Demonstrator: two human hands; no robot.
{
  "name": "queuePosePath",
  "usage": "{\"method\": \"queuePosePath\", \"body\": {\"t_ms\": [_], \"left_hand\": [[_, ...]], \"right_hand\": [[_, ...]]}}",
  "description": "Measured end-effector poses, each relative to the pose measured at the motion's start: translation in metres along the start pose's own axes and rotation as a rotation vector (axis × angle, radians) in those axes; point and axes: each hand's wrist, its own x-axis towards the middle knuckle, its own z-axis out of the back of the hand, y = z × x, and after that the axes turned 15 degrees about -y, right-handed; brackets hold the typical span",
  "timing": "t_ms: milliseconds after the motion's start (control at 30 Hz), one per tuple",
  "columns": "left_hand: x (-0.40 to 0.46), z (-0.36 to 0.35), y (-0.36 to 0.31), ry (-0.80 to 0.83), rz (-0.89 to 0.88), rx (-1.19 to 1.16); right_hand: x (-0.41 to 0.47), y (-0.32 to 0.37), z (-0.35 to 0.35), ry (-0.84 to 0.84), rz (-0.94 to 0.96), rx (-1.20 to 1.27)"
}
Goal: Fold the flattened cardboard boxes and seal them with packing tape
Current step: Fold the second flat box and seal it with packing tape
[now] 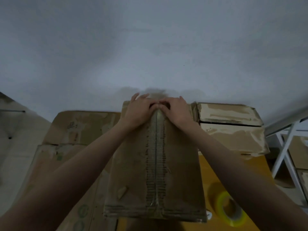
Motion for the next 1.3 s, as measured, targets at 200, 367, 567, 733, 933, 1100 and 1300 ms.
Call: {"method": "queuePosePath", "body": {"t_ms": [200,367,567,733,933,1100,1300], "left_hand": [[-0.089,0.019,-0.016,0.165,-0.185,0.085],[-0.156,0.049,-0.032,0.334,-0.336,0.105],[-0.194,0.057,-0.045,0.391,-0.297,0.100],[-0.186,0.072,-0.060,0.381,-0.244,0.139],[-0.185,0.073,-0.149,0.047,-0.330,0.092],[-0.204,0.025,-0.236,0.064,-0.421,0.086],[-0.216,-0.049,-0.301,0.176,-0.477,0.136]], "right_hand": [[-0.080,0.001,0.020,0.164,0.232,-0.282],[-0.150,0.017,0.049,0.364,0.300,-0.291],[-0.213,0.033,0.048,0.336,0.279,-0.389],[-0.231,0.044,0.065,0.134,0.177,-0.275],[-0.272,0.001,0.138,-0.232,-0.010,-0.348],[-0.322,-0.063,0.172,-0.160,-0.199,-0.470],[-0.370,-0.134,0.174,-0.095,-0.304,-0.452]]}}
